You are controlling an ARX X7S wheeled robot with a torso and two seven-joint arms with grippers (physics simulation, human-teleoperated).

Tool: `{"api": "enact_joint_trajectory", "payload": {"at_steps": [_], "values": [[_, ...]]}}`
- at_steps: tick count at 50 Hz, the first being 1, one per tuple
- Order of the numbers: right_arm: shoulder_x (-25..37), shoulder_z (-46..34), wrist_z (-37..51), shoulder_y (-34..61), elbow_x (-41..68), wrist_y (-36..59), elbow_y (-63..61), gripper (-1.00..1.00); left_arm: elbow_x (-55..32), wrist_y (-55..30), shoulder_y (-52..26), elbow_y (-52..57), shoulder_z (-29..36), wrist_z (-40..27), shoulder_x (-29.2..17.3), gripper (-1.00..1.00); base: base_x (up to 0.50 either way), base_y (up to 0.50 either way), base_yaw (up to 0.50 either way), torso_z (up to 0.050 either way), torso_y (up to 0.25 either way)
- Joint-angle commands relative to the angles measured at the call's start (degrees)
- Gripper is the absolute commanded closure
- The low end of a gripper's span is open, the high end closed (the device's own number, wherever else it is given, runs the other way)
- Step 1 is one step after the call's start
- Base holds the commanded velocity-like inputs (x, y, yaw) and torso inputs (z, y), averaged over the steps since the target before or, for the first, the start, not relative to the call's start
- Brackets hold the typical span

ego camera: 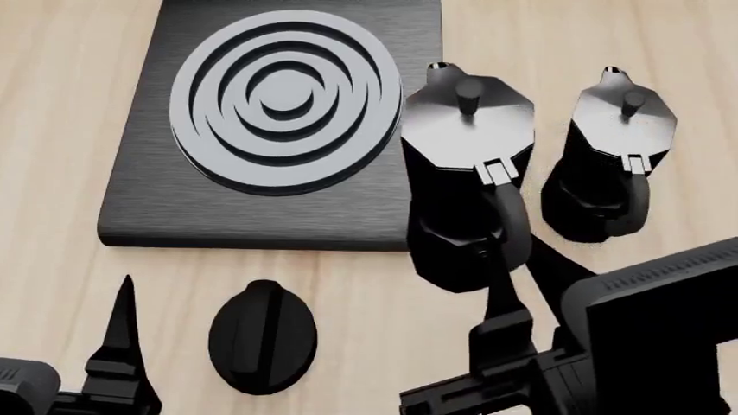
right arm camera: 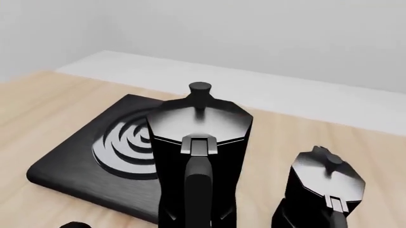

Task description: Put the right moka pot on the stove.

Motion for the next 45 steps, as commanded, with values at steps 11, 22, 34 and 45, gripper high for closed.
{"api": "enact_joint_trajectory", "payload": {"at_steps": [11, 22, 34, 45], "values": [[-4.73, -8.68, 1.1, 15.25, -1.78, 3.89, 6.68, 1.0, -0.15, 0.18, -0.04, 0.02, 0.19, -0.2, -0.21, -1.0, 0.0, 0.0, 0.0, 0.001, 0.001], [-7.05, -12.87, -1.11, 17.76, -6.21, 2.11, 10.48, 1.0, -0.1, 0.19, -0.08, 0.21, 0.47, -0.24, -0.42, -1.0, 0.0, 0.0, 0.0, 0.0, 0.001], [-10.04, -17.8, -4.92, 21.05, -11.93, -1.7, 16.13, 1.0, 0.03, 0.35, -0.03, 0.06, 0.73, -0.3, -0.58, -1.0, 0.0, 0.0, 0.0, 0.0, 0.001], [-12.03, -20.39, -8.01, 24.34, -14.84, -4.36, 21.07, 1.0, -0.01, 0.22, -0.17, 0.28, 0.88, -0.49, -0.73, -1.0, 0.0, 0.0, 0.0, 0.001, 0.001]]}}
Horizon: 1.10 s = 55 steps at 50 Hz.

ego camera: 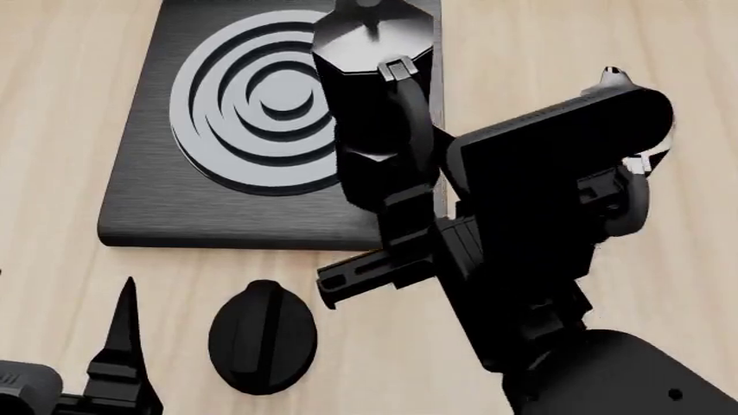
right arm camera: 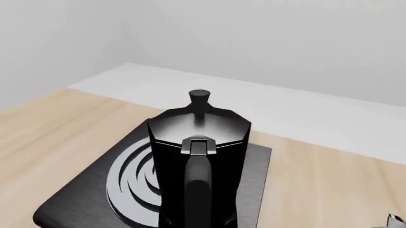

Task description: Put the right moka pot on the stove.

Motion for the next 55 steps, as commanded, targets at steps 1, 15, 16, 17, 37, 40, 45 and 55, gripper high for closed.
{"api": "enact_joint_trajectory", "payload": {"at_steps": [1, 15, 16, 17, 37, 40, 45, 55], "values": [[-2.48, -2.59, -3.52, 4.16, -4.78, -2.96, 4.92, 1.0, 0.17, 0.11, 0.0, 0.01, 0.29, -0.11, -0.14, -1.0, 0.0, 0.0, 0.0, 0.0, 0.0], [-5.74, -5.78, -6.41, 9.14, -7.92, -5.3, 11.69, 1.0, 0.04, 0.15, -0.2, -0.09, 0.49, -0.13, -0.25, -1.0, 0.0, 0.0, 0.0, 0.0, 0.001], [-5.89, -6.04, -6.56, 9.38, -8.22, -5.5, 12.08, 1.0, -0.01, 0.1, -0.21, 0.03, 0.46, -0.18, -0.26, -1.0, 0.0, 0.0, 0.0, 0.0, 0.0], [-6.07, -6.31, -6.78, 9.56, -8.54, -5.77, 12.61, 1.0, 0.02, 0.15, -0.22, 0.02, 0.47, -0.17, -0.28, -1.0, 0.0, 0.0, 0.0, 0.0, 0.0], [-11.75, -10.78, -13.26, 12.33, -16.32, -18.11, 26.51, 1.0, 0.38, 0.9, 0.06, 0.05, 0.88, -0.17, -0.56, -1.0, 0.0, 0.0, 0.0, 0.001, 0.001], [-12.97, -11.43, -14.28, 12.91, -17.29, -20.0, 29.28, 1.0, 0.36, 0.83, -0.07, 0.03, 0.92, -0.21, -0.57, -1.0, 0.0, 0.0, 0.0, 0.0, 0.0], [-14.58, -12.38, -16.01, 13.23, -18.5, -22.77, 33.92, 1.0, -0.06, 0.75, -0.01, 0.39, 0.65, -0.34, -0.67, -1.0, 0.0, 0.0, 0.0, 0.0, 0.002], [-17.46, -13.5, -18.81, 14.31, -20.65, -28.52, 41.76, 1.0, 0.26, 1.03, -0.01, 0.33, 1.04, -0.31, -0.77, -1.0, 0.0, 0.0, 0.0, 0.0, 0.001]]}}
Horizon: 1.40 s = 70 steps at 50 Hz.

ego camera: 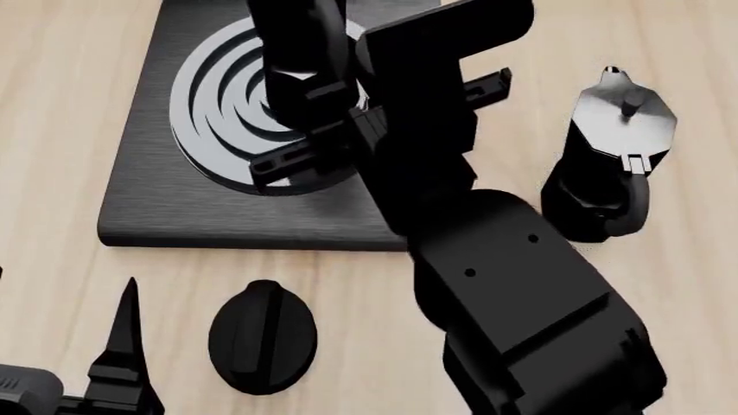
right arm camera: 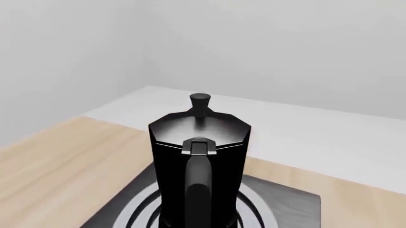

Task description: Put the right moka pot on the stove.

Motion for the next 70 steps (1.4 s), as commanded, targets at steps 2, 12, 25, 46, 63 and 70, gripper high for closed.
{"api": "enact_joint_trajectory", "payload": {"at_steps": [2, 12, 25, 46, 63, 70], "values": [[-3.85, -0.97, -3.79, 2.19, -3.78, -7.16, 8.95, 1.0, -0.01, 0.08, -0.08, 0.2, 0.18, -0.08, -0.17, -1.0, 0.0, 0.0, 0.0, 0.0, 0.0], [-7.11, -2.12, -6.76, 4.89, -6.42, -13.89, 19.29, 1.0, 0.07, 0.46, -0.01, 0.06, 0.31, -0.03, -0.26, -1.0, 0.0, 0.0, 0.0, 0.001, 0.001], [-10.0, -3.28, -9.45, 6.79, -8.59, -21.26, 28.95, 1.0, 0.15, 0.73, 0.1, 0.3, 0.62, 0.04, -0.51, -1.0, 0.0, 0.0, 0.0, 0.0, 0.002], [-12.09, -5.41, -10.57, 7.82, -9.69, -26.68, 36.8, 1.0, 0.07, 1.19, 0.24, 0.34, 0.82, 0.05, -0.76, -1.0, 0.0, 0.0, 0.0, 0.0, 0.001], [-12.33, -5.87, -10.83, 8.17, -8.42, -29.01, 41.11, 1.0, -0.29, 0.86, -0.04, 0.6, 0.89, -0.2, -0.92, -1.0, 0.0, 0.0, 0.0, 0.0, 0.001], [-12.4, -6.11, -10.99, 8.08, -8.05, -30.1, 43.19, 1.0, -0.3, 1.02, 0.15, 0.83, 0.96, -0.24, -1.07, -1.0, 0.0, 0.0, 0.0, 0.0, 0.0]]}}
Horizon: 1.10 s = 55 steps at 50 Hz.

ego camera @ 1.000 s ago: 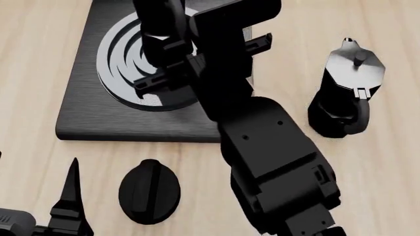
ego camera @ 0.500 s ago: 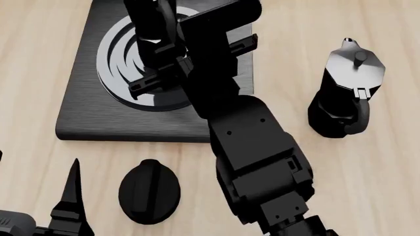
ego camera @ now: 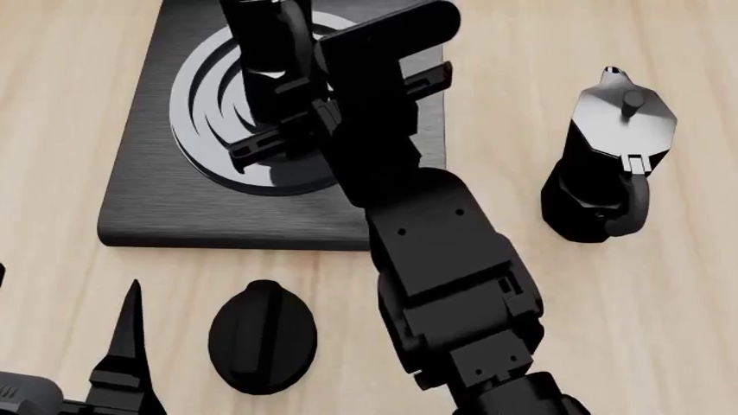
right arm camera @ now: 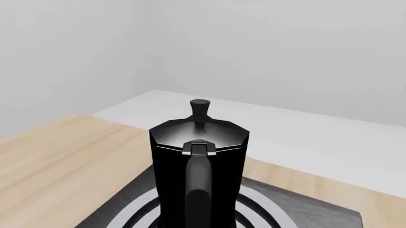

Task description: Put the right moka pot on the stove.

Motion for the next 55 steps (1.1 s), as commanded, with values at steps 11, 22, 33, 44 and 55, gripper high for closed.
{"api": "enact_joint_trajectory", "payload": {"at_steps": [11, 22, 33, 44, 55], "values": [[2.06, -1.2, 1.37, -1.49, 0.88, 2.32, -3.06, -1.0, 0.01, 0.27, 0.0, 0.06, 0.25, -0.09, -0.26, -1.0, 0.0, 0.0, 0.0, 0.0, 0.0], [6.58, -1.95, 5.36, -4.73, 2.56, 9.03, -17.45, -1.0, -0.82, 0.09, -0.16, -0.62, 0.11, 0.01, -0.13, -1.0, 0.0, 0.0, 0.0, 0.0, 0.0], [12.87, -1.12, 10.57, -7.4, 6.4, 17.94, -35.35, -1.0, -1.44, -0.11, -0.62, -1.25, -0.03, -0.03, 0.09, -1.0, 0.0, 0.0, 0.0, 0.0, 0.0], [19.93, 1.67, 16.77, -10.16, 12.34, 26.53, -53.12, -1.0, -1.67, -0.21, -0.59, -1.01, 0.13, -0.16, 0.02, -1.0, 0.0, 0.0, 0.0, 0.0, 0.0], [30.64, 9.46, 25.18, -18.56, 20.46, 29.98, -73.63, -1.0, -1.8, 0.02, -0.42, -0.74, -0.03, -0.35, -0.17, -1.0, 0.0, 0.0, 0.0, 0.0, 0.0]]}}
